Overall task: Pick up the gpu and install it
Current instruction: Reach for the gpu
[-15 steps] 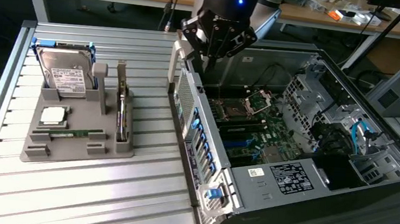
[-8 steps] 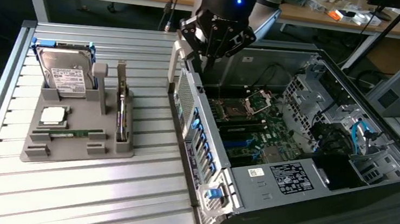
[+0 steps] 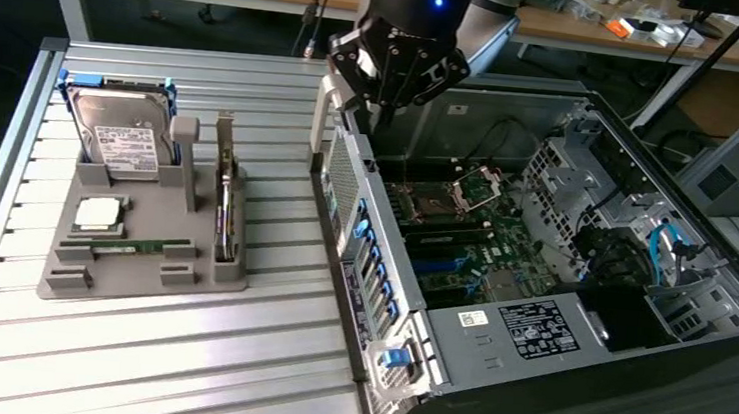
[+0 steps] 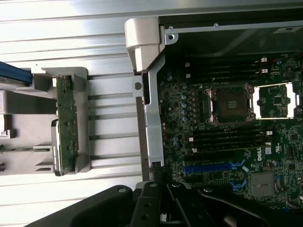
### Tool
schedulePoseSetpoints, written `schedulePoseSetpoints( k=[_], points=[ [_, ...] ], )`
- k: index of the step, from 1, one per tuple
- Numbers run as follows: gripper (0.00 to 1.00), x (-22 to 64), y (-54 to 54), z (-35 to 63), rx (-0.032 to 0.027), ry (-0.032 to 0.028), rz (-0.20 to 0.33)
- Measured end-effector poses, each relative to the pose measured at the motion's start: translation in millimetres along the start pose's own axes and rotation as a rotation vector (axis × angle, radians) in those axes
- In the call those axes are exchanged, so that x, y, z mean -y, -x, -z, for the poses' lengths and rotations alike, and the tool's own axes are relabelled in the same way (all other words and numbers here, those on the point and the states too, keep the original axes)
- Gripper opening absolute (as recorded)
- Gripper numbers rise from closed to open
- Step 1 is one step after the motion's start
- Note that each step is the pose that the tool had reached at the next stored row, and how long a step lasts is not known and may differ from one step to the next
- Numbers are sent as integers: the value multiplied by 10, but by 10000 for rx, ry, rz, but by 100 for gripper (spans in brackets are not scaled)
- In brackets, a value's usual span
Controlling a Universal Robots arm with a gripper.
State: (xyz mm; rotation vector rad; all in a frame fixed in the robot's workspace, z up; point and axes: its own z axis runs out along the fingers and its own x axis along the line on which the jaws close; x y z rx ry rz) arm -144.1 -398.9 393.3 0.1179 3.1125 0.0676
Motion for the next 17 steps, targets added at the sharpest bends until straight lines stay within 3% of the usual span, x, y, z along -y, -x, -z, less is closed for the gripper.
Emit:
schedulePoseSetpoints(
  k=[17],
  points=[
    [10,3,-44,1,1,0,0]
  ],
)
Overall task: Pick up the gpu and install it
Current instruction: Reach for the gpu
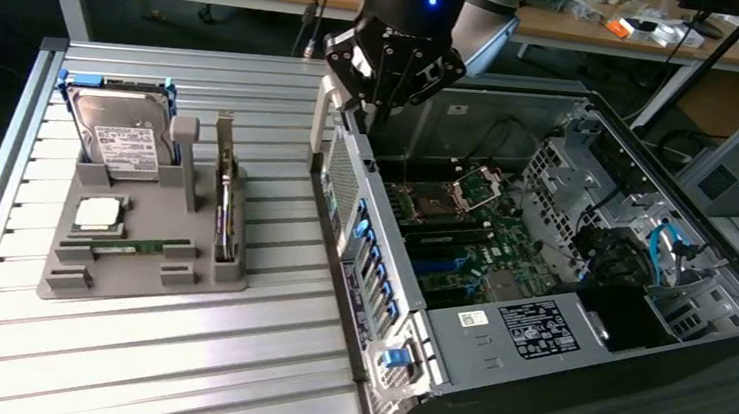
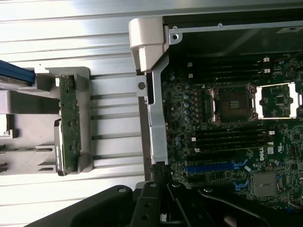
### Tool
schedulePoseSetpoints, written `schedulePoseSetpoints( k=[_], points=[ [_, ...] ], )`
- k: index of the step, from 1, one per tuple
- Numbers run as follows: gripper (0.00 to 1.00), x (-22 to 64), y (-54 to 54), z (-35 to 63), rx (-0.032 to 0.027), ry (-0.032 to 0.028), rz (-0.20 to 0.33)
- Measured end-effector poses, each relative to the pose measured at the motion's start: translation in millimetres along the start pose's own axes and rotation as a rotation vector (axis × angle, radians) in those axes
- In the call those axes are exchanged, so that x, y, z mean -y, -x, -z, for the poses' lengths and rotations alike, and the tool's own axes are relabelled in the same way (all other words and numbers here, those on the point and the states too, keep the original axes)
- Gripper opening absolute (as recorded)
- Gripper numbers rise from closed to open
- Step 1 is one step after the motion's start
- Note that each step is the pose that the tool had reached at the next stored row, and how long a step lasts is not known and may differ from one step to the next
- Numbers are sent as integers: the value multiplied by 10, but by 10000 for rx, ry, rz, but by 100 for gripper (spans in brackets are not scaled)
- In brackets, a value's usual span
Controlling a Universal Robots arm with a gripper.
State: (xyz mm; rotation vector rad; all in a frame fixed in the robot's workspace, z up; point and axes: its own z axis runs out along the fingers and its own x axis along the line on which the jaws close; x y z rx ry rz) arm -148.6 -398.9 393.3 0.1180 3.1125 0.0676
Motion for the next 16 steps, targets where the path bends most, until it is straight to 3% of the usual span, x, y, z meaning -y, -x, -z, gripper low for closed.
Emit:
schedulePoseSetpoints(
  k=[16],
  points=[
    [10,3,-38,1,0,0,0]
  ],
)
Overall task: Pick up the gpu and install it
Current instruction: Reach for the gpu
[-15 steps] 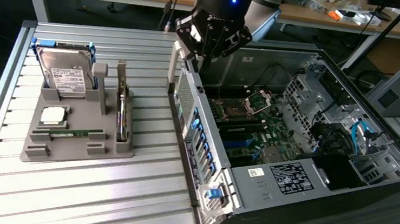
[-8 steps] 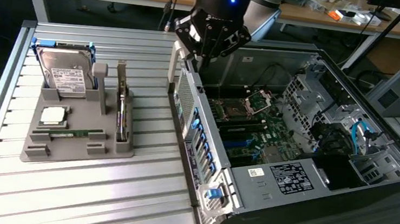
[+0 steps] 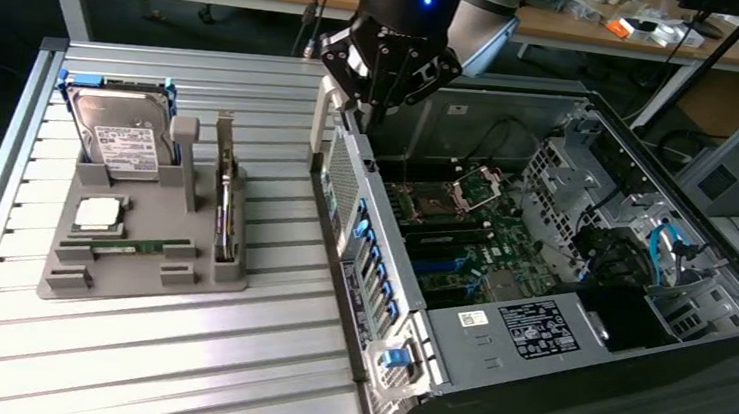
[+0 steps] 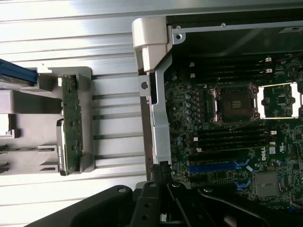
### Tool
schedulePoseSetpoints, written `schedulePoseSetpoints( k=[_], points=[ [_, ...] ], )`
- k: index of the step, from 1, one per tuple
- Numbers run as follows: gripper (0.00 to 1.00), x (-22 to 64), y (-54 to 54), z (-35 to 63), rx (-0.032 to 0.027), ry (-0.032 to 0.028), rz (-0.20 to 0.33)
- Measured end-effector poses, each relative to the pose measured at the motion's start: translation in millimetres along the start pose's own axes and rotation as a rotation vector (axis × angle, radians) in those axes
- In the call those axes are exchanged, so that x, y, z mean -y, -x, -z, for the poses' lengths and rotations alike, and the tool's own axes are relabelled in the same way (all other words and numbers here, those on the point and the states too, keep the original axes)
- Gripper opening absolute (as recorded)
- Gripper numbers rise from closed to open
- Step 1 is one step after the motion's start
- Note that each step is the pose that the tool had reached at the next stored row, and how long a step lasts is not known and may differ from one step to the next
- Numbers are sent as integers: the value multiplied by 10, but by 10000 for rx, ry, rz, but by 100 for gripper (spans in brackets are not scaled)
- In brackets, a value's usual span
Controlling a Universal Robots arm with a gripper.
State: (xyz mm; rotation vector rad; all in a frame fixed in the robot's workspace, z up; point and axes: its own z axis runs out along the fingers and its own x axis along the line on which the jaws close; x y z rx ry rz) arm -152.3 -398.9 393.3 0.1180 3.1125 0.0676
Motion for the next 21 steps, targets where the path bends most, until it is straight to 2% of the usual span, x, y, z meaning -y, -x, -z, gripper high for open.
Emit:
schedulePoseSetpoints(
  k=[21],
  points=[
    [10,4,-52,1,0,0,0]
  ],
)
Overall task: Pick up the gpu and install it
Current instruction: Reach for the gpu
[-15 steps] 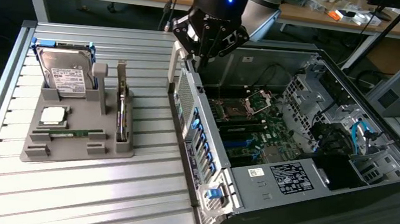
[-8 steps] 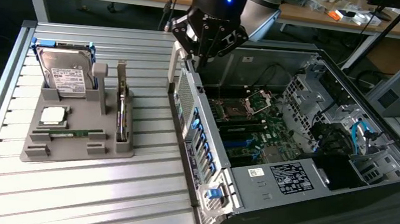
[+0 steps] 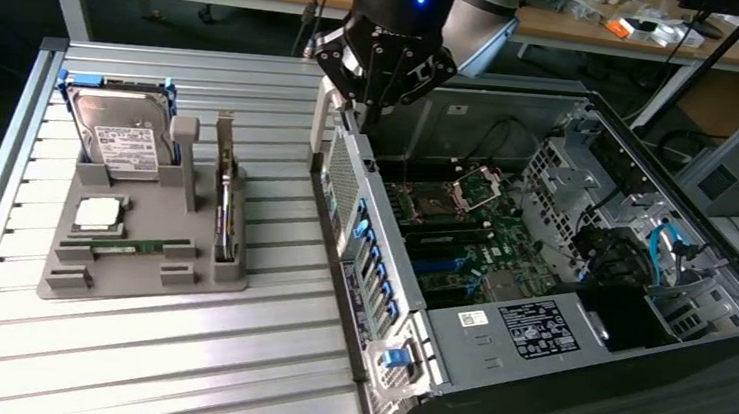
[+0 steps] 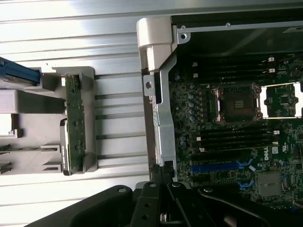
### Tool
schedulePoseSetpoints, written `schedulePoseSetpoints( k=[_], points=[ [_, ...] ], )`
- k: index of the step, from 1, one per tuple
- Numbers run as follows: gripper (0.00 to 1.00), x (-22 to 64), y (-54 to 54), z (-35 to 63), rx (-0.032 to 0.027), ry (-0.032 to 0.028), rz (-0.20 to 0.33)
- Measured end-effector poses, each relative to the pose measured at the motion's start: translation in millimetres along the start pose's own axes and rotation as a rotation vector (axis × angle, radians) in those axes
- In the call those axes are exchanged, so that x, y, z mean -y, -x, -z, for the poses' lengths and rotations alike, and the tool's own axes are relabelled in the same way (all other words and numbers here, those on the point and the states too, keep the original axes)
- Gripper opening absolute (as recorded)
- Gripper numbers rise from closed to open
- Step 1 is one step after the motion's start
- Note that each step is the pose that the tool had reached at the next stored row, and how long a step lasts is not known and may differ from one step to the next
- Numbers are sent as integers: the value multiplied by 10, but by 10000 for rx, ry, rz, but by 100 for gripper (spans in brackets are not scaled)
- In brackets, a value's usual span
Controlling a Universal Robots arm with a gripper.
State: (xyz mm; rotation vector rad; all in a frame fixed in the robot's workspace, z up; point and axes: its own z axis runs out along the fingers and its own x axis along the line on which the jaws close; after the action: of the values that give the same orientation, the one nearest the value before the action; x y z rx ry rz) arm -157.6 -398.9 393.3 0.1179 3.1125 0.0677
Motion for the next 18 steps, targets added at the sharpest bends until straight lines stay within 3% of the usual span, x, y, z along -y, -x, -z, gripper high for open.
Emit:
schedulePoseSetpoints(
  k=[18],
  points=[
    [10,5,-72,2,0,0,0]
  ],
)
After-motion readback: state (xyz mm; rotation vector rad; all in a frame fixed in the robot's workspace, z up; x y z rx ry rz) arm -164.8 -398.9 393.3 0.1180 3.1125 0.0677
